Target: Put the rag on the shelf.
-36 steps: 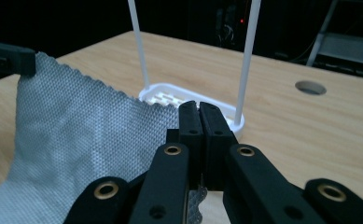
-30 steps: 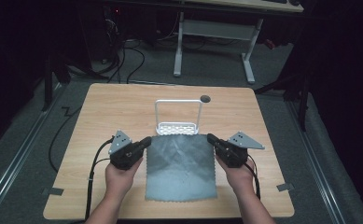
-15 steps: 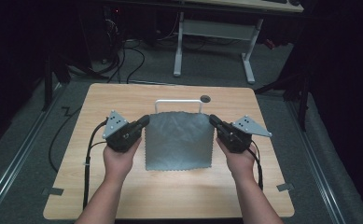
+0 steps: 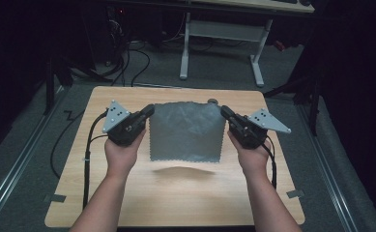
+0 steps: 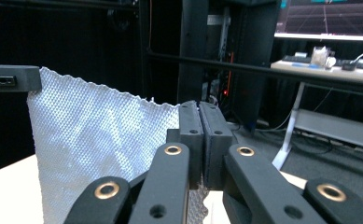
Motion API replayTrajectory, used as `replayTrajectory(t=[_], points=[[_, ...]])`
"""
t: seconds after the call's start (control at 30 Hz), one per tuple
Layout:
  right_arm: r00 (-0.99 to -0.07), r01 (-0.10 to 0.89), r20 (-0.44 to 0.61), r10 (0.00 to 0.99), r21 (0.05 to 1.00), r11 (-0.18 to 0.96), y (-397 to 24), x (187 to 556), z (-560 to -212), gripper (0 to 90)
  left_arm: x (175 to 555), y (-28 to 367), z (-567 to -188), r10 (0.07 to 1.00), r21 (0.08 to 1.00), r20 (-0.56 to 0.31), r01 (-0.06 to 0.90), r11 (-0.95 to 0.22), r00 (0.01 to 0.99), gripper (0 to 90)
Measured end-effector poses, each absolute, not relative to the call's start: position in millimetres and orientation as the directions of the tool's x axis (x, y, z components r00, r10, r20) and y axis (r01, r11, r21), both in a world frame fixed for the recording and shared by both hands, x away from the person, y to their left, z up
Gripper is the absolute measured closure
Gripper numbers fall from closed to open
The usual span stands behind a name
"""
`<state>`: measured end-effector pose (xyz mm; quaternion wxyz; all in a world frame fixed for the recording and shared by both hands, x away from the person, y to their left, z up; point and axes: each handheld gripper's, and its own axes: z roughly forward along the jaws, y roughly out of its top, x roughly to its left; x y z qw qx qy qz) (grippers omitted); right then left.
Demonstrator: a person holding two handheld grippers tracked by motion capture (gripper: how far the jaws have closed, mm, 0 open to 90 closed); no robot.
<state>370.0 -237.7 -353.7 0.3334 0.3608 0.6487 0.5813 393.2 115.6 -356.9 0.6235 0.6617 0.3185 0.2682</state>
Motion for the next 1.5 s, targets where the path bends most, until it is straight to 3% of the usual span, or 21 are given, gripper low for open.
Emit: replayTrajectory(t=[0.4, 0.7, 1.03, 1.5], points=[[-0.513, 0.071, -0.002, 0.858, 0.996, 0.044, -242.2, 373.8, -341.2, 89.4, 398.5, 122.6, -348.5, 0.768, 0.997, -0.028, 0.069, -0.021, 0.640, 90.0], [-0.495, 0.078, -0.016, 0.869, 0.995, 0.063, -240.2, 390.3, -335.8, 89.3, 427.8, 117.6, -350.6, 0.780, 0.995, -0.015, 0.090, -0.053, 0.626, 90.0], [-0.484, 0.161, 0.024, 0.875, 0.985, 0.062, -238.9, 443.4, -348.8, 89.3, 477.0, 114.3, -360.4, 0.806, 0.984, 0.010, 0.136, -0.112, 0.592, 90.0], [-0.454, 0.244, 0.057, 0.889, 0.968, 0.063, -239.9, 497.8, -363.3, 89.3, 529.1, 108.3, -381.7, 0.810, 0.962, -0.069, 0.254, -0.101, 0.582, 90.0]])
